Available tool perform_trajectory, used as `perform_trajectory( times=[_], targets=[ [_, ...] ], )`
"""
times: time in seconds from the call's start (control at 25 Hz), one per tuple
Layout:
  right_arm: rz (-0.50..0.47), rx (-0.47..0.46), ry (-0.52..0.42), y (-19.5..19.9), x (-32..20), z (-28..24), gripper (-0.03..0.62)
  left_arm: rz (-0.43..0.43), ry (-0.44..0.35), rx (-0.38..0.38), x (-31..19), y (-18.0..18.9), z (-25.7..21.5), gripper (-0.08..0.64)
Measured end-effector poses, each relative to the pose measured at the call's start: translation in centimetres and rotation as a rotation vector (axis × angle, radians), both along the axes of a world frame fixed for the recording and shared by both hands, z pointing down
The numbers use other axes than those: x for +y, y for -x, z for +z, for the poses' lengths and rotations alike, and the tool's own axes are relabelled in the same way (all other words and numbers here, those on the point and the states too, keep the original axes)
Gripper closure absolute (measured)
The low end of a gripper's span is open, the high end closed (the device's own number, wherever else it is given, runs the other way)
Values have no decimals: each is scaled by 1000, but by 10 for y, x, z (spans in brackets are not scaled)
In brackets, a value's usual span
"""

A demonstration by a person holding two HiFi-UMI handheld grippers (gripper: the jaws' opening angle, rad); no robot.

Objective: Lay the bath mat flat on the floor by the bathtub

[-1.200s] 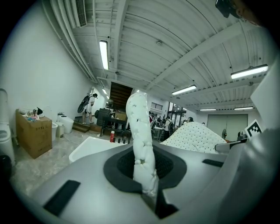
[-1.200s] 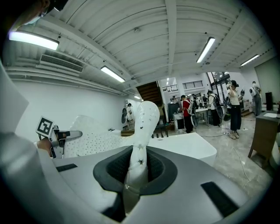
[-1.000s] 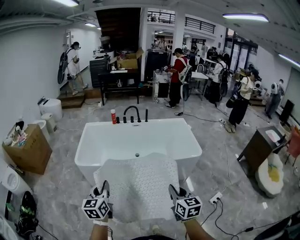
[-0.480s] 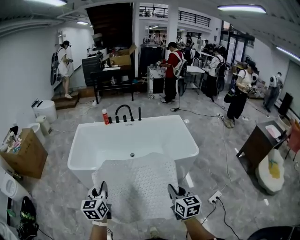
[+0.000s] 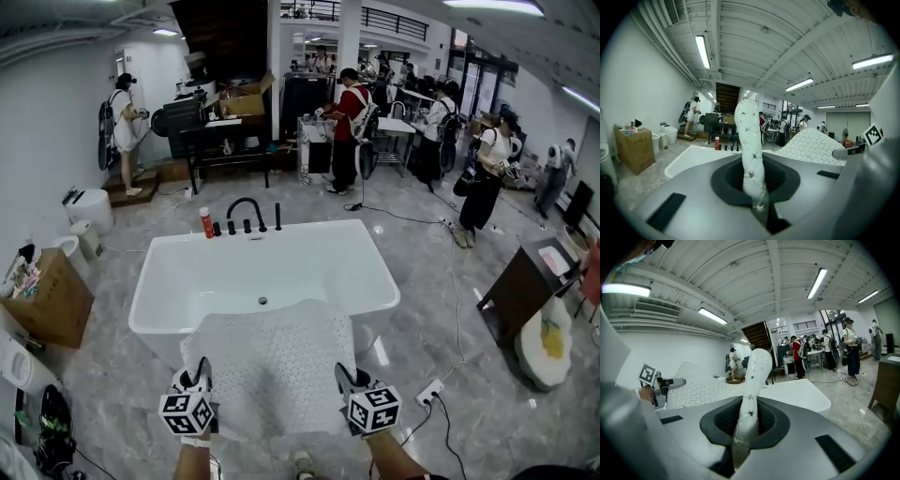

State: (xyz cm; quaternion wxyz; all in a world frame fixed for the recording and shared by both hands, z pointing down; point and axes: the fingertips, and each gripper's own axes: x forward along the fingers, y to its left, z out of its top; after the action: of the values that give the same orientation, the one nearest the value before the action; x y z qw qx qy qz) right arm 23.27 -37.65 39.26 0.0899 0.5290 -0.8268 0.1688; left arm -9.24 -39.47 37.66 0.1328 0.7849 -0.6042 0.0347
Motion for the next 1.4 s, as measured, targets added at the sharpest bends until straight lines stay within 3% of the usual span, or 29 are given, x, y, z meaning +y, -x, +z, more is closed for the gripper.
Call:
perform_trajectory(
  times=[0.24,0.92,1.4],
  targets=[
    [-8,11,-3,-11,-20,8,542,-4,-10,-2,-14,-10,5,525],
    [-13,6,36,28,-64,40,543,-56,26,-8,-46,32,35,525],
    [5,5,55,22,-93,73,543,-77,29,-25,-68,32,63,525]
  ],
)
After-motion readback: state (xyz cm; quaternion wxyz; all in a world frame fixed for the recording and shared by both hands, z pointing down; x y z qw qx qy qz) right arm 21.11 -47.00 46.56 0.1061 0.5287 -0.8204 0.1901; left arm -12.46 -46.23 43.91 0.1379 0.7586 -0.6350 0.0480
